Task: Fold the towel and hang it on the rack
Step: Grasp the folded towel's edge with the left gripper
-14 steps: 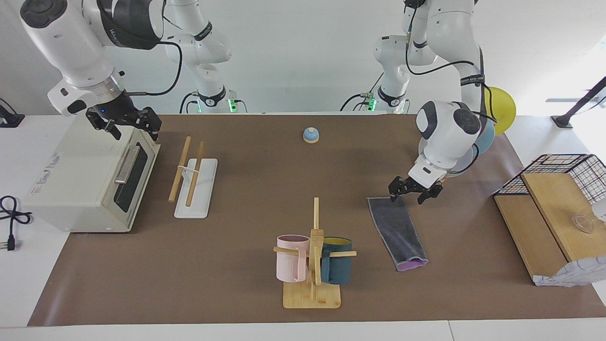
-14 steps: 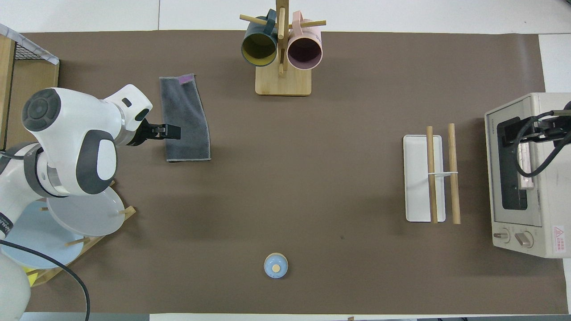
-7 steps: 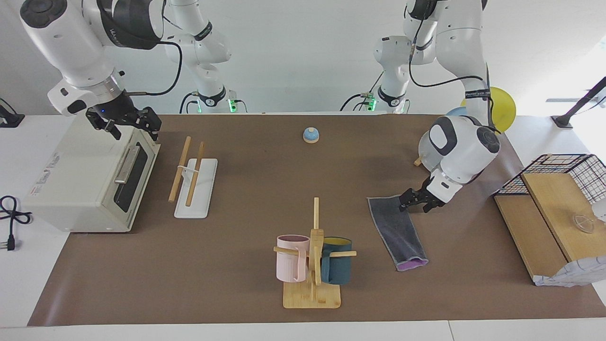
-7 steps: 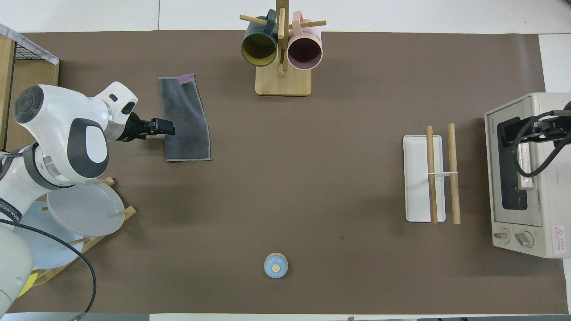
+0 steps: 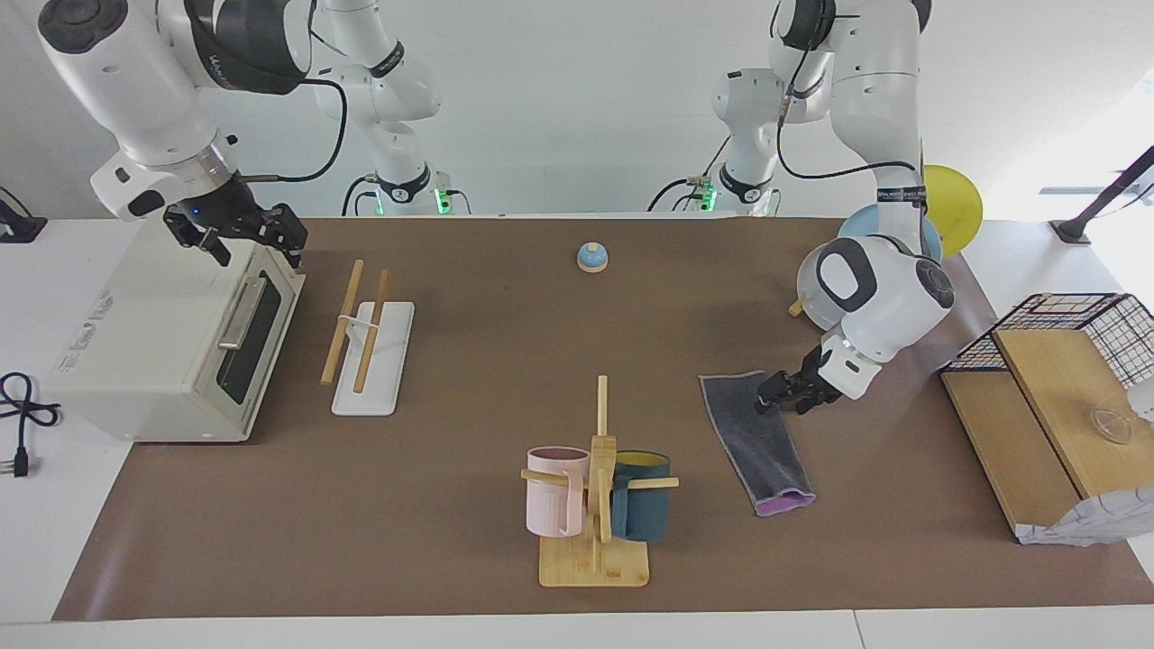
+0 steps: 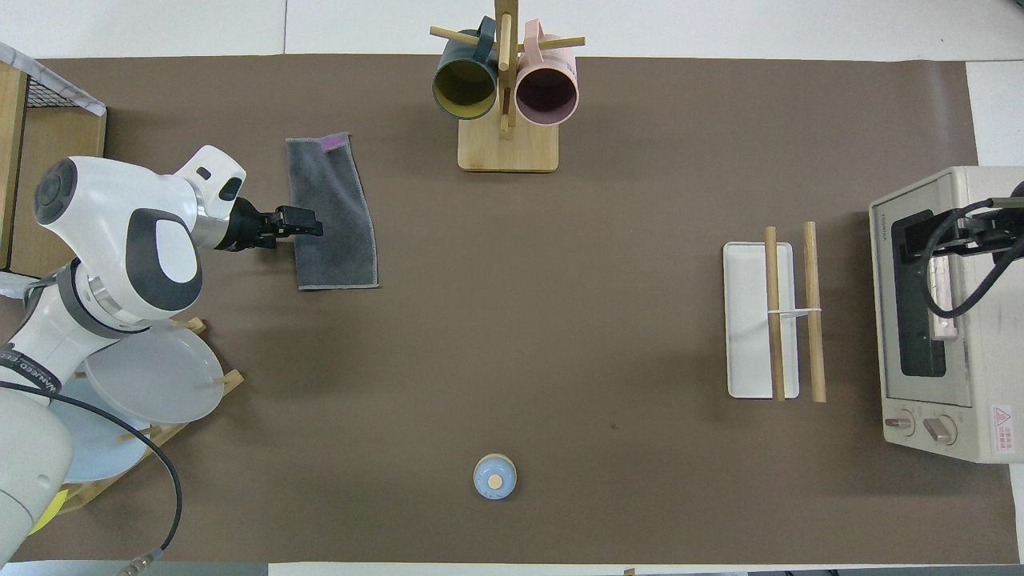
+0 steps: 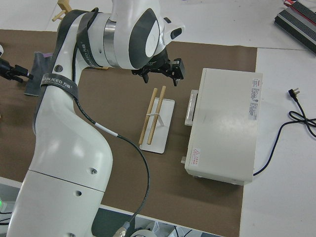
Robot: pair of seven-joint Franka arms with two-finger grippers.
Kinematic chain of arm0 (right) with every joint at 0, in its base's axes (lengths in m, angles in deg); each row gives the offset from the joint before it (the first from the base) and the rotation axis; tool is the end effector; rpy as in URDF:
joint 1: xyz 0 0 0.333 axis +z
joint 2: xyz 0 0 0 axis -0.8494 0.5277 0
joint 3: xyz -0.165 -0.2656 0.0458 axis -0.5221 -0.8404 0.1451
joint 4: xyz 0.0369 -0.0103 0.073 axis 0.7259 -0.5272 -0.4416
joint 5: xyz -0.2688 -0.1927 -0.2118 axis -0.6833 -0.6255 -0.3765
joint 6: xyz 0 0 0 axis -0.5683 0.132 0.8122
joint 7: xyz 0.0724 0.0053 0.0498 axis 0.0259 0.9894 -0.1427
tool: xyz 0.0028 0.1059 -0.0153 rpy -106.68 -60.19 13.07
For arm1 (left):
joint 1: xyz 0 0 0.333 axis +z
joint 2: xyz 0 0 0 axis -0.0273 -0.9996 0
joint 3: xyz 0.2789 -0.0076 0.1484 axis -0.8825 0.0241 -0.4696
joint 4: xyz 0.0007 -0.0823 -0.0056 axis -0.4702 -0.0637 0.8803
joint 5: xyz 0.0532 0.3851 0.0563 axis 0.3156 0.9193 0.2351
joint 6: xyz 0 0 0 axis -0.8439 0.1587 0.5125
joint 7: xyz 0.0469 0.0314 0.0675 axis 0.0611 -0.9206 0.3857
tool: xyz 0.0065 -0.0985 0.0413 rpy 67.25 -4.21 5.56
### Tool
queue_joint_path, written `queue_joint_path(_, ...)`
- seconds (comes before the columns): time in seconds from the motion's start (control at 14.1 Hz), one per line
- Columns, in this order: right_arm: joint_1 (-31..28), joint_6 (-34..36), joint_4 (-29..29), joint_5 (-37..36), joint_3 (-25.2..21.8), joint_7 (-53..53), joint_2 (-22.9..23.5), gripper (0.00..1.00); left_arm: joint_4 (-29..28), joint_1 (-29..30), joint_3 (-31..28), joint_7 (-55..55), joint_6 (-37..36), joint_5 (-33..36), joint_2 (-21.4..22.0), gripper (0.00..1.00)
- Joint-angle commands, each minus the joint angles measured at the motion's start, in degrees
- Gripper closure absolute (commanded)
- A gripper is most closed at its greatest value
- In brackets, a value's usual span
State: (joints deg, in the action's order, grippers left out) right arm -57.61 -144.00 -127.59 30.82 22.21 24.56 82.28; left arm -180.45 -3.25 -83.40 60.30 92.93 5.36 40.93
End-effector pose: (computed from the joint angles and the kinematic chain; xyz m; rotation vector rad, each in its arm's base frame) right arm 0.5527 -0.0398 0.5896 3.1076 -0.0508 -0.1229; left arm 0.6158 -0.0806 0.2947 2.7812 0.0998 0.0641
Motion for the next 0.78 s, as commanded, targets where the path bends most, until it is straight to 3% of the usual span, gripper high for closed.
queue_joint_path(0.0,-0.72,-0.61,-1.27,0.2,0.43,-1.26,-1.15,0.0,0.88,-0.2,0.16,1.16,1.59,-1.45,-1.35,0.0)
queue_joint_path(0.14,-0.72,-0.61,-1.27,0.2,0.43,-1.26,-1.15,0.0,0.71,-1.08,0.16,1.07,3.17,-1.53,-1.62,0.01)
queue_joint_path(0.71,-0.72,-0.52,-1.27,0.2,0.43,-1.26,-1.15,0.0,0.44,-1.34,0.16,1.16,3.7,-1.53,-2.15,0.37)
